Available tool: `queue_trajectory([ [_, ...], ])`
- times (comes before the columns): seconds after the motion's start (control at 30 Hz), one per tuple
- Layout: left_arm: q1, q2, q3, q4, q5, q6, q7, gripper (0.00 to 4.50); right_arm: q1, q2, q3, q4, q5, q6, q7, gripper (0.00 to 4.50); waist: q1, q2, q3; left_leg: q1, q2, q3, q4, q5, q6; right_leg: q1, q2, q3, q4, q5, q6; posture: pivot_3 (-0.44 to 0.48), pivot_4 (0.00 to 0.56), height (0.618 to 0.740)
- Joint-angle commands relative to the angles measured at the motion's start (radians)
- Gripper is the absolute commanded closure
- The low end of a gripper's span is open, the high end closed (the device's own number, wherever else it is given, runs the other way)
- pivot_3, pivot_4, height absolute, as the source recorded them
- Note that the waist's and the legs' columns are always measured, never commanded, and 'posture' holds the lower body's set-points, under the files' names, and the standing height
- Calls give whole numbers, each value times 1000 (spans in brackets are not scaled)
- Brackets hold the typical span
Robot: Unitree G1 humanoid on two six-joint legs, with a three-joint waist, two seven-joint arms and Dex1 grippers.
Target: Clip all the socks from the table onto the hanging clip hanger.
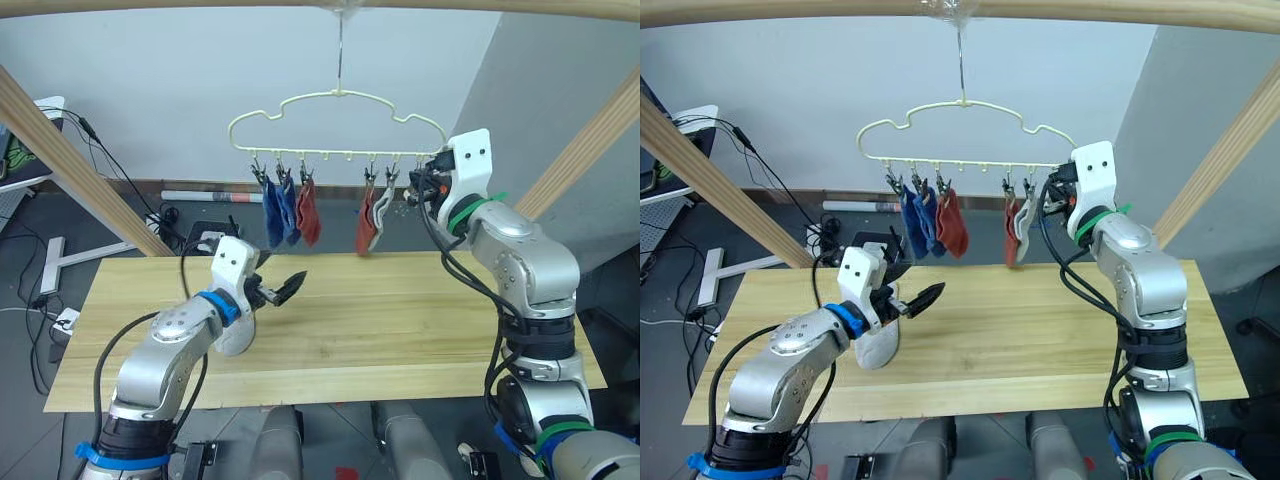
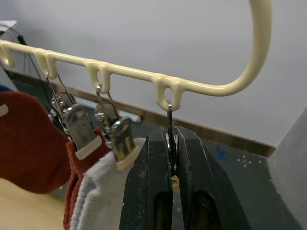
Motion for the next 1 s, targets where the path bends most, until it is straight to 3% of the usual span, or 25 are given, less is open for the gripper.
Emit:
queue_trajectory([
  [0.03, 10, -34, 44, 128, 65, -61, 80, 32, -38, -26, -45, -43, 35, 72, 4, 4500, 2, 0, 0, 0, 0, 0, 0, 0, 0, 0, 0, 0, 0, 0, 0, 3, 270, 740],
  [0.33, -70, -79, 43, 378, 171, -190, 145, 32, -57, -16, -53, -48, 52, 120, -24, 4500, 8, 0, 0, -1, 0, 0, 0, 0, 0, 0, -1, -1, 0, 2, 2, -9, 279, 740],
  [0.47, -136, -102, 82, 513, 153, -146, 168, 32, -63, -21, -52, -45, 51, 129, -27, 4500, 6, 0, 0, -1, 0, -1, 0, 0, 0, 0, -1, -1, 0, 2, 3, -20, 284, 740],
  [0.63, -141, -113, 96, 559, 135, -118, 133, 32, -61, -31, -54, -54, 53, 139, -26, 4500, 0, 0, 0, -1, 0, -1, 0, 0, 0, 0, -1, -1, 1, 2, 3, -20, 284, 740],
  [1.0, -127, -155, 61, 496, 140, -115, 98, 3072, -63, -54, -69, -45, 71, 161, -24, 4500, 1, 0, 0, 0, -1, -1, 0, 0, 0, 1, -1, -1, 1, 2, 3, -35, 286, 740],
])
